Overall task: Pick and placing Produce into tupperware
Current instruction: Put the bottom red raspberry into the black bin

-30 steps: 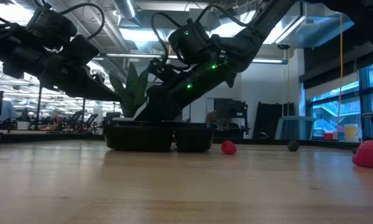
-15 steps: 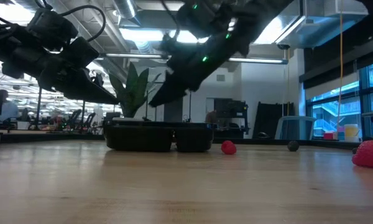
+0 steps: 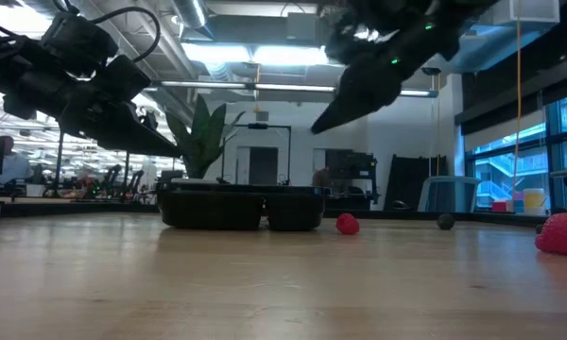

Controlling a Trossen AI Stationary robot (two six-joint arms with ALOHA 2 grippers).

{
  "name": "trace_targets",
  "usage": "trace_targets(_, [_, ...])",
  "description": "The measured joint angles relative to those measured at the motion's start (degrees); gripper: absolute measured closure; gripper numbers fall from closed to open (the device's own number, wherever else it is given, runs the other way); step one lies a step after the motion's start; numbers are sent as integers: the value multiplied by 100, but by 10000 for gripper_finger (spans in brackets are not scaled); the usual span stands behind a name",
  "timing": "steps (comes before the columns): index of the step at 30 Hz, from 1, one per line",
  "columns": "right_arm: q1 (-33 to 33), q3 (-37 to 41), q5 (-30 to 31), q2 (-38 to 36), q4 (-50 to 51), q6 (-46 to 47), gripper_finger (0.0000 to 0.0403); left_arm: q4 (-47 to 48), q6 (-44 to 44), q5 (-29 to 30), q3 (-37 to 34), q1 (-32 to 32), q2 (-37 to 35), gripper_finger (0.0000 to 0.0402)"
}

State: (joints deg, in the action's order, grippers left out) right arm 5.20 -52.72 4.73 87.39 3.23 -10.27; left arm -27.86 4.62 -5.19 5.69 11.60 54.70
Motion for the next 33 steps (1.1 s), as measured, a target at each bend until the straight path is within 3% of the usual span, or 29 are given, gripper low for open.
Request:
trace_targets(5, [368,465,16,-559,-285,-258,218,0,2,12,0,0,0,255])
trace_targets(11, [1137,530,20,-646,-654,-633,218,9,4,242,0,0,0,255])
trace_targets(18, [1933,530,35,-648,-1071,305,218,48,7,1256,0,2,0,255])
trace_targets(33, [1986,530,-48,-648,-1067,535,218,44,6,1431,0,2,0,255])
